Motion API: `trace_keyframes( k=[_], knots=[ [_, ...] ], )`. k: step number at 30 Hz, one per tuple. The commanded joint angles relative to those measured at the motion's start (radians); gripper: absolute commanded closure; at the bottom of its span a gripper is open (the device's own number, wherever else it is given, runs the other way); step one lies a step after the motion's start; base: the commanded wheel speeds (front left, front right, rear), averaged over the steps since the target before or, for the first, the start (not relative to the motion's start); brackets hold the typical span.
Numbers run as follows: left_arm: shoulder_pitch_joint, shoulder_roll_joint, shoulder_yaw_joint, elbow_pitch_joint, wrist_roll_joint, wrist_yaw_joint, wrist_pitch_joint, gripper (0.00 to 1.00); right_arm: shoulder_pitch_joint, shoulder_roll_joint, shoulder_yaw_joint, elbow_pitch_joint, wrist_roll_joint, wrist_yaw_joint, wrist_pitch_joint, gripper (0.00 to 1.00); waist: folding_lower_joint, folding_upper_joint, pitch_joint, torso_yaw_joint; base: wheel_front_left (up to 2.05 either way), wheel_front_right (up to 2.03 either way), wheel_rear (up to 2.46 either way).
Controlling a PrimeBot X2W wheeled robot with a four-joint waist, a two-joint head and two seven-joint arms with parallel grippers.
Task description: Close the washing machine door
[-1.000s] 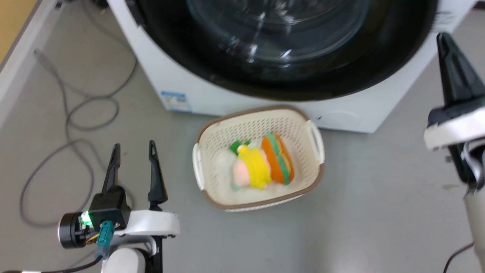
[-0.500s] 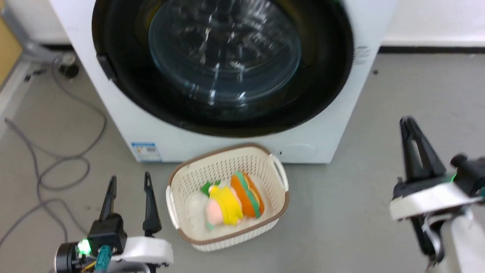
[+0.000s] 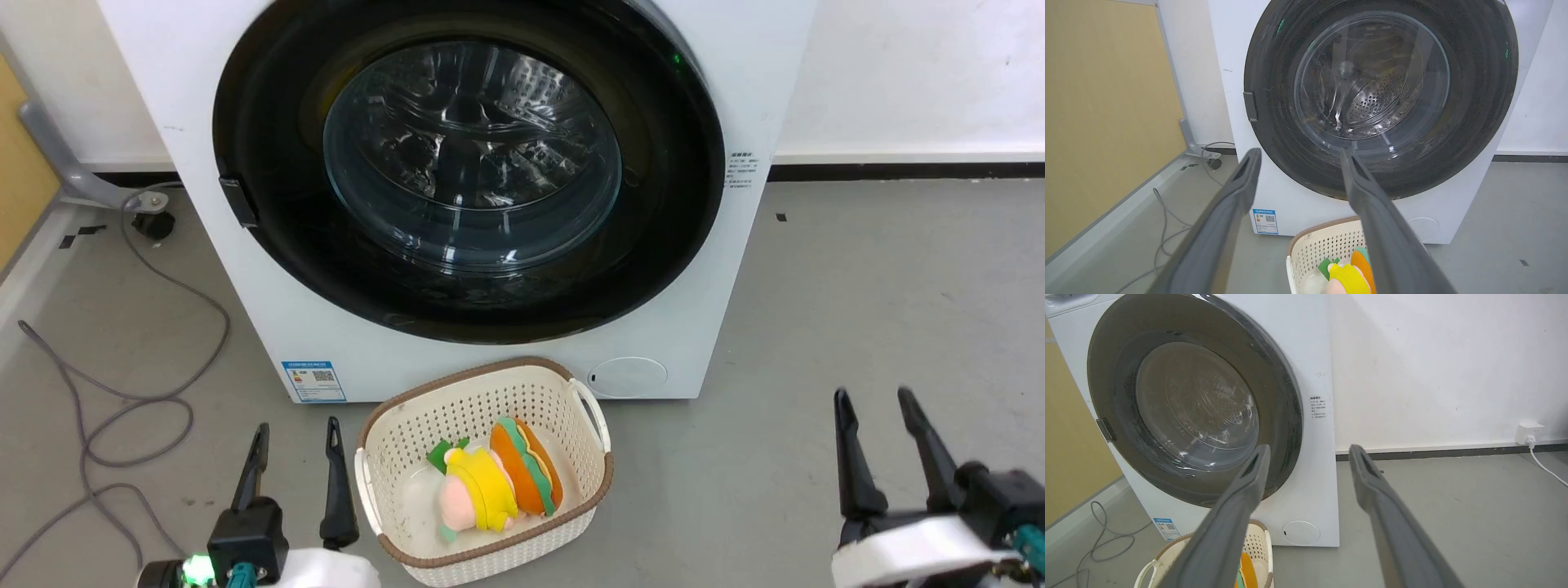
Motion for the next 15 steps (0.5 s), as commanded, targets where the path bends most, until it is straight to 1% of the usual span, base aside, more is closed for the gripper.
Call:
trace_keyframes(
  k=[1,5,6,15],
  knots=[
    [0.014,0.001,0.000,0.003,0.007,-0.004,-0.004,0.00,0.018,0.006,-0.001,-0.009,-0.001,-0.001,-0.004,0.00,0.0001,0.0000,-0.002,0.000,0.00,0.00,0.00],
    [0.021,0.001,-0.005,0.005,0.000,-0.005,-0.004,0.00,0.045,0.009,0.005,-0.023,-0.008,-0.001,-0.004,0.00,0.0001,0.0000,-0.010,-0.001,0.00,0.00,0.00],
    [0.022,0.001,-0.006,0.006,-0.001,-0.004,-0.004,1.00,0.047,0.010,0.006,-0.025,-0.007,-0.001,-0.004,1.00,0.0001,0.0000,-0.011,0.000,0.00,0.00,0.00],
    [0.009,0.000,-0.002,0.001,0.000,-0.008,0.013,1.00,0.034,0.005,0.008,-0.023,-0.011,0.000,0.012,1.00,0.0001,0.0000,-0.010,0.001,0.00,0.00,0.00]
  ],
)
